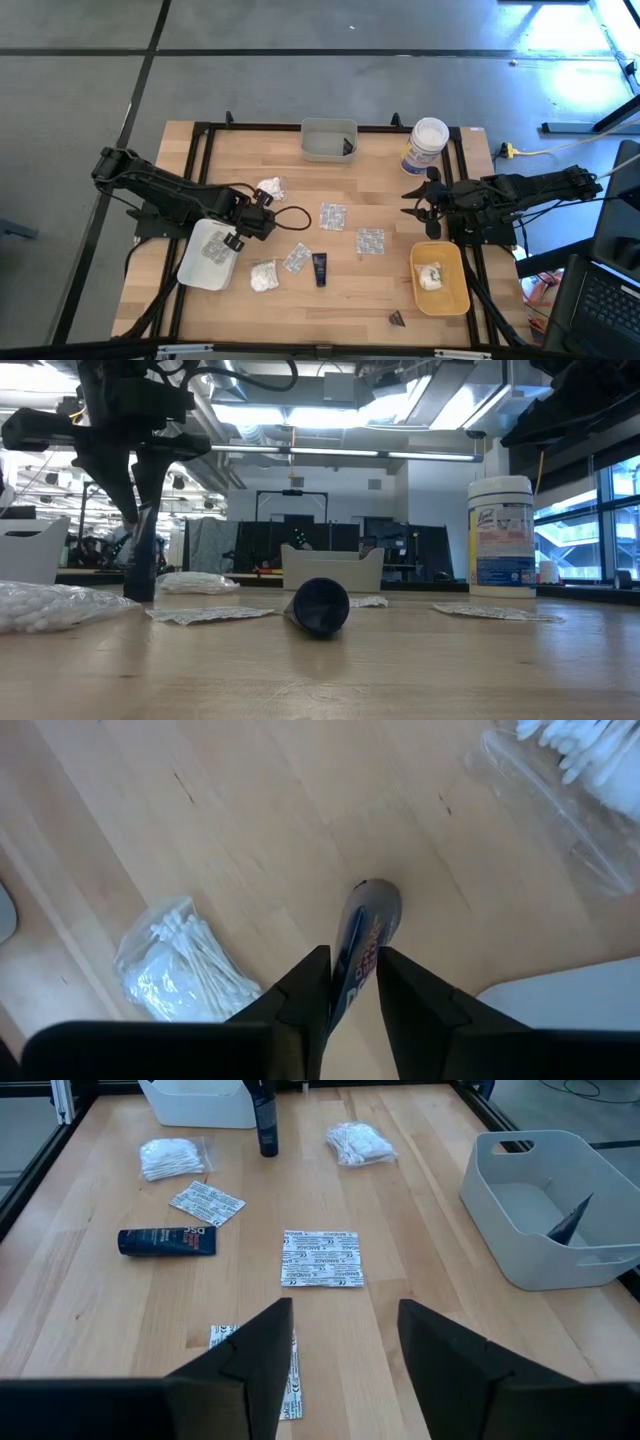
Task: Pick & Place Travel size toiletries
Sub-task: Put the shave cream into the gray bin
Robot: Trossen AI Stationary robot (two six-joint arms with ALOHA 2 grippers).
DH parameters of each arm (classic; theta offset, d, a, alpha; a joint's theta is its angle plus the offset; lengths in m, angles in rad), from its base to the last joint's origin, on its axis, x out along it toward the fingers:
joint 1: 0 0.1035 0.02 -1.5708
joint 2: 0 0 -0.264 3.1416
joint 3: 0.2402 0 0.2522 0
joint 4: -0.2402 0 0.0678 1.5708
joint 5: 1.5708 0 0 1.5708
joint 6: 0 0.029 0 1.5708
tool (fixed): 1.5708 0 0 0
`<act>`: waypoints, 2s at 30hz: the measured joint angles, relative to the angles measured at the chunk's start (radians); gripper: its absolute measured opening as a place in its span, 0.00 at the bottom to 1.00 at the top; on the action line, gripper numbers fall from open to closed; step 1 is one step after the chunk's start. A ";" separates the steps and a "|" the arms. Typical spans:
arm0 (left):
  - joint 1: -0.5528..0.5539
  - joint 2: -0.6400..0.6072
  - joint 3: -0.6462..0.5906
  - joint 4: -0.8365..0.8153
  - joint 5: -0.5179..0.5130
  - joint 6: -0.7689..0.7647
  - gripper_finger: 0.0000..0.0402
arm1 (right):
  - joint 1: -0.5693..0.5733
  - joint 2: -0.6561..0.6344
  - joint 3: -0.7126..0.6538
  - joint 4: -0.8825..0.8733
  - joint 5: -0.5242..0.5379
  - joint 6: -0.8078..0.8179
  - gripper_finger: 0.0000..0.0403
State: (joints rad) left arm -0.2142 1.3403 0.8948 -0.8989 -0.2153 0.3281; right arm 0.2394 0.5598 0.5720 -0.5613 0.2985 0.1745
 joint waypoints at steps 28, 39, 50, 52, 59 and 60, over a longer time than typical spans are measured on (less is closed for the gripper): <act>0.000 0.000 0.000 0.000 0.035 -0.001 0.07 | 0.000 0.000 0.000 0.000 0.000 0.000 0.38; 0.000 0.000 0.000 0.000 0.035 -0.017 0.04 | 0.000 0.000 0.000 0.000 0.000 0.000 0.35; 0.000 -0.001 0.000 0.001 0.034 -0.109 0.04 | 0.000 0.000 0.000 0.000 0.000 0.000 0.32; 0.000 -0.001 0.000 0.009 0.034 -0.110 0.04 | 0.000 0.000 0.000 0.000 0.000 0.000 0.32; 0.000 -0.001 0.000 0.084 0.027 -0.223 0.04 | 0.000 0.000 0.000 0.000 0.000 0.000 0.36; 0.000 -0.001 0.000 0.106 0.027 -0.237 0.04 | 0.000 0.000 0.000 0.000 0.000 0.000 0.36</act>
State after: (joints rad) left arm -0.2142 1.3396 0.8948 -0.7930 -0.1888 0.0912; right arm 0.2394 0.5596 0.5720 -0.5613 0.2985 0.1745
